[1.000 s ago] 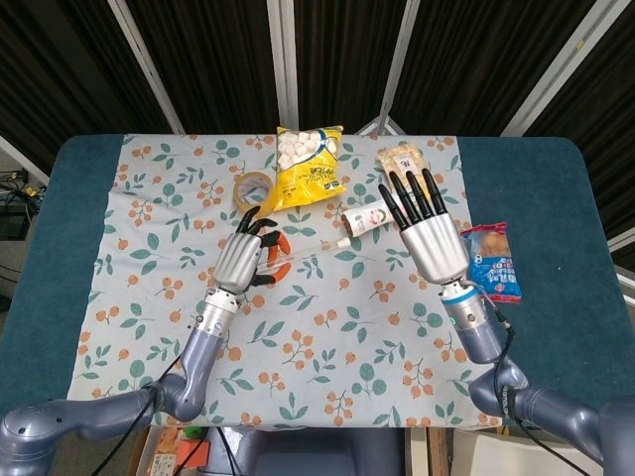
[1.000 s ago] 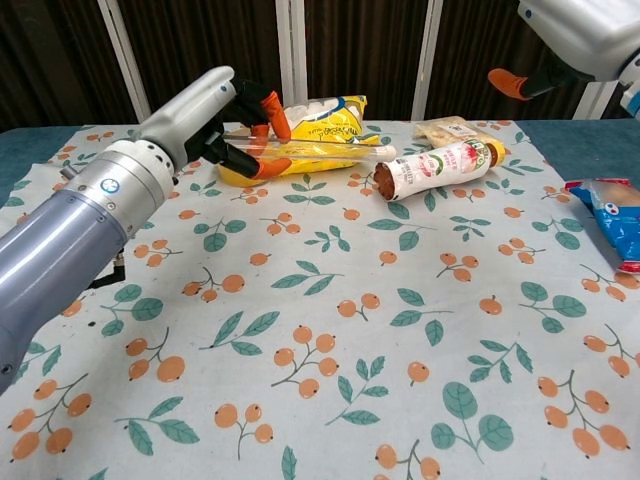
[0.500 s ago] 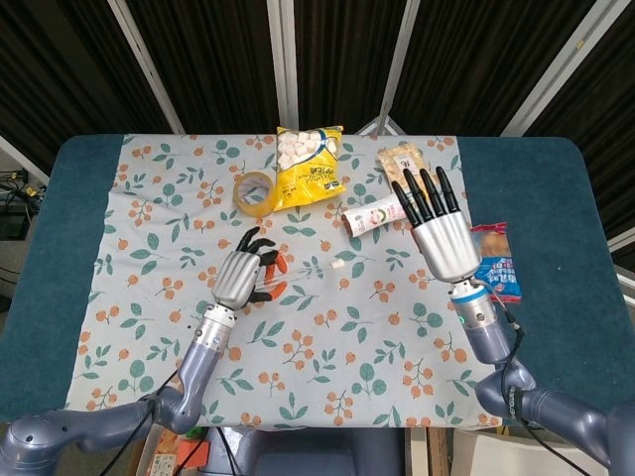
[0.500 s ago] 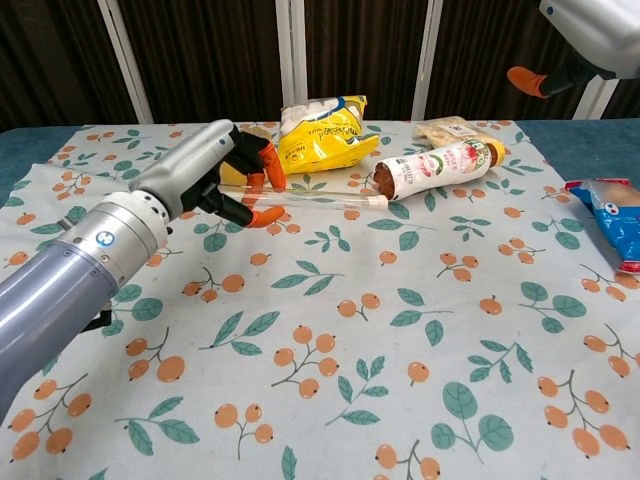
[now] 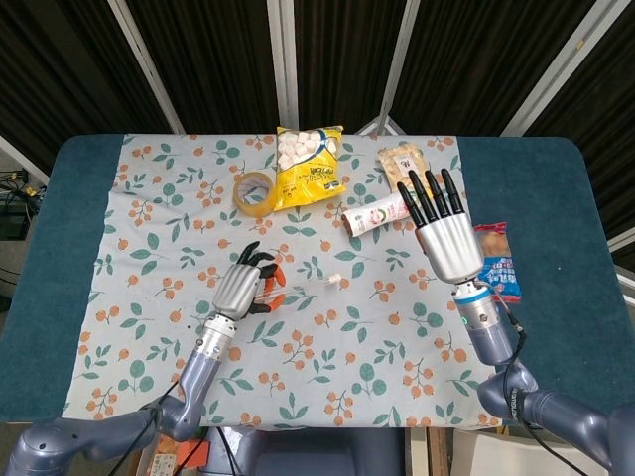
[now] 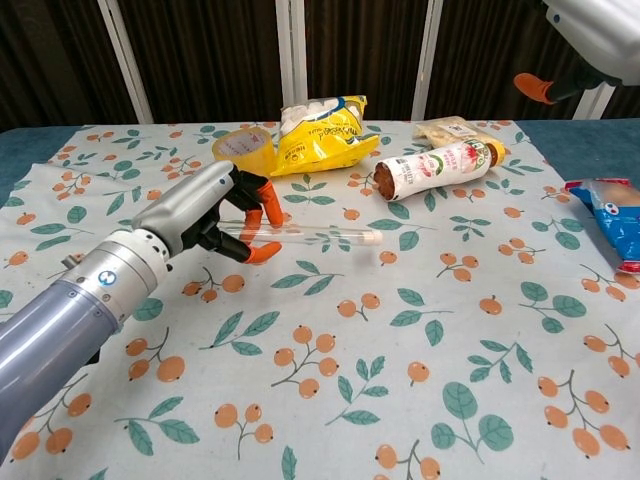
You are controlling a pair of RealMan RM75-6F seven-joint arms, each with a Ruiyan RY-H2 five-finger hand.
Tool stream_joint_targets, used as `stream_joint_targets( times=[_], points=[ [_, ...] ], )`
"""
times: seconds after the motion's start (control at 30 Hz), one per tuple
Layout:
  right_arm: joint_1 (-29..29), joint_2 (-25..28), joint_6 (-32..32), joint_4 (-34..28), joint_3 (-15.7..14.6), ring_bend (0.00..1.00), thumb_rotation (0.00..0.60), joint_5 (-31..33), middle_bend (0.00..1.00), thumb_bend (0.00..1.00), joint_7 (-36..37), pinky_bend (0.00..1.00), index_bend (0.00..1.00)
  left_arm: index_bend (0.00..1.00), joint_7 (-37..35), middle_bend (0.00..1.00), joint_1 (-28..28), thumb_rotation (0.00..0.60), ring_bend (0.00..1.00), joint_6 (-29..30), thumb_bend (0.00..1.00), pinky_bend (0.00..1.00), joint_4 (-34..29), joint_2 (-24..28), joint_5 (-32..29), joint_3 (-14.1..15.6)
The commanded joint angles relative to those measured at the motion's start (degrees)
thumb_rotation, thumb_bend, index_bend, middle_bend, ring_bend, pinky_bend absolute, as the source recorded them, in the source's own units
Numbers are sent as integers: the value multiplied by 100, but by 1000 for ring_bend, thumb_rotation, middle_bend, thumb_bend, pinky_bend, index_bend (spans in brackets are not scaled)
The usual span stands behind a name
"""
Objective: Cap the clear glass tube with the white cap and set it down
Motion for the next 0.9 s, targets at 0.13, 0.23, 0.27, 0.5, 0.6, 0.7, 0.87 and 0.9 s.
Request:
stream_joint_targets(
  times=[0.13,0.23,0.27,0.5,0.6,0.7,0.87,0.9],
  points=[
    [-15,7,-3,-8,1,0,600,11,0,395,5,0,0,710,-100,764,67,600,249,-12,671,73,145,-65,75,48],
    [-22,1,-10,-10,-3,0,600,16,0,395,4,0,0,710,-131,763,107,600,249,-24,671,73,184,-66,120,90],
    [-24,-1,-11,-11,-5,0,600,17,0,395,2,0,0,710,-137,762,118,600,249,-28,671,73,189,-66,127,99],
    [-25,-8,-13,-41,-8,0,600,6,0,395,-17,0,0,708,-109,737,220,600,249,-31,633,58,177,-34,166,139],
    [-27,-1,-7,-65,-10,0,600,-6,0,395,-5,0,0,687,-63,716,266,600,247,-22,580,45,151,-8,150,125],
    [-38,8,4,-85,-24,0,600,-26,0,395,24,0,0,664,-11,701,309,600,246,-13,514,42,122,47,161,130],
    [-50,12,19,-131,-26,0,600,-35,0,395,13,0,0,617,39,671,379,600,244,-14,408,42,50,134,173,152],
    [-50,12,20,-143,-26,0,600,-38,0,395,10,0,0,600,54,660,392,600,241,-14,384,42,37,150,171,156]
  ],
)
